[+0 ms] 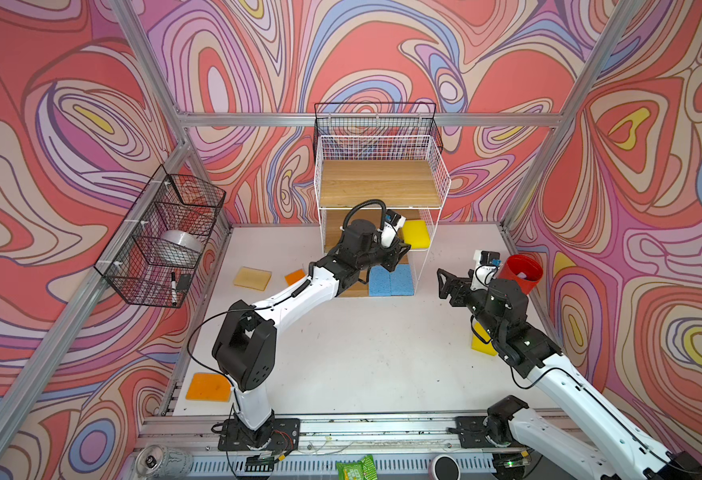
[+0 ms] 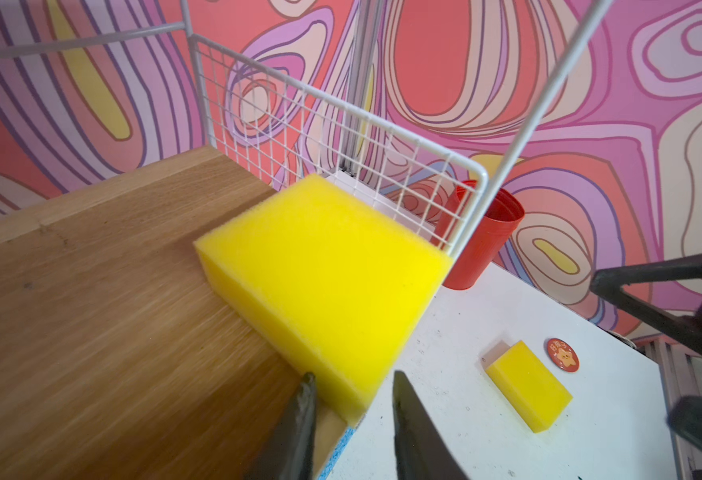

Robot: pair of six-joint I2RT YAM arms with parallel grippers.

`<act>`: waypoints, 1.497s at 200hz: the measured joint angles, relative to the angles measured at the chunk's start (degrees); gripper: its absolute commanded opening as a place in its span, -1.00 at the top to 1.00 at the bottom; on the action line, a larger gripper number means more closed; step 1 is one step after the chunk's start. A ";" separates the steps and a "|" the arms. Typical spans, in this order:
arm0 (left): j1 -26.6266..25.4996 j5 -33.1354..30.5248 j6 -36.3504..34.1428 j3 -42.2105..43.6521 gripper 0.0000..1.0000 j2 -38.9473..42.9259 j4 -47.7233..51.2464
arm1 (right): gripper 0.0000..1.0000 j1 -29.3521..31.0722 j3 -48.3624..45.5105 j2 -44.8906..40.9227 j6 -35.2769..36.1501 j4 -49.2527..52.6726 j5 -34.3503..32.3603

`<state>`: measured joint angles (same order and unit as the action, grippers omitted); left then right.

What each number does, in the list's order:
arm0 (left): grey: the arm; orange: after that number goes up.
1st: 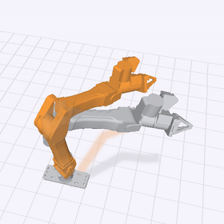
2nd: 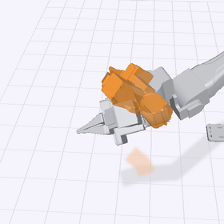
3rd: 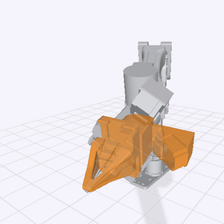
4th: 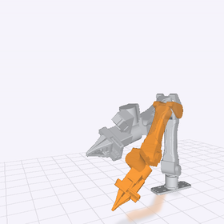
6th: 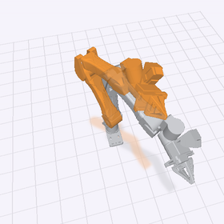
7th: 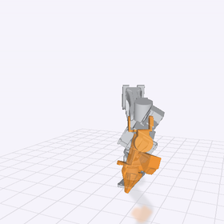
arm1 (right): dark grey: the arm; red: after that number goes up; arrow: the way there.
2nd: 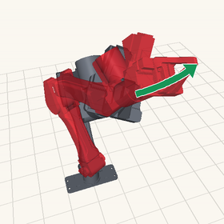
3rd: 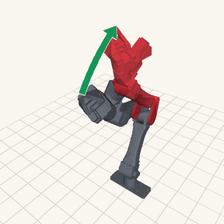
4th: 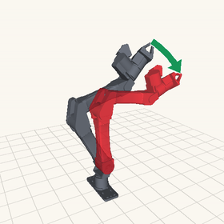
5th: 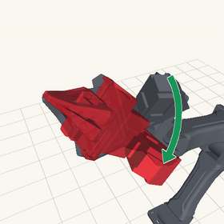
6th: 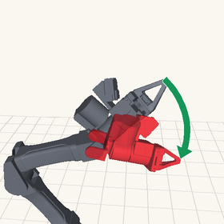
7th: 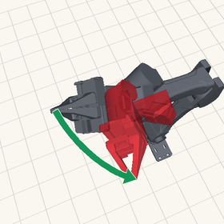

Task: Place and organize the cleaning sponges onto the shelf

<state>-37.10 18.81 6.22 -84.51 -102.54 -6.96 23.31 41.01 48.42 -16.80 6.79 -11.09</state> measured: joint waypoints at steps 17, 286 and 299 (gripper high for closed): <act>0.24 -0.28 0.04 0.00 0.14 0.00 0.09 | -0.97 0.00 0.00 0.00 0.00 0.00 0.00; -0.33 -1.11 8.39 17.86 -0.75 19.74 -3.32 | -0.86 0.00 5.68 1.62 -9.22 14.10 3.65; -1.11 -1.79 9.14 19.58 -0.74 21.46 -3.26 | -0.86 0.00 6.60 1.62 -11.19 17.55 2.75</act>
<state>-38.22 17.02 15.35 -64.93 -81.08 -10.22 23.31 47.62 50.04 -27.99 24.34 -8.34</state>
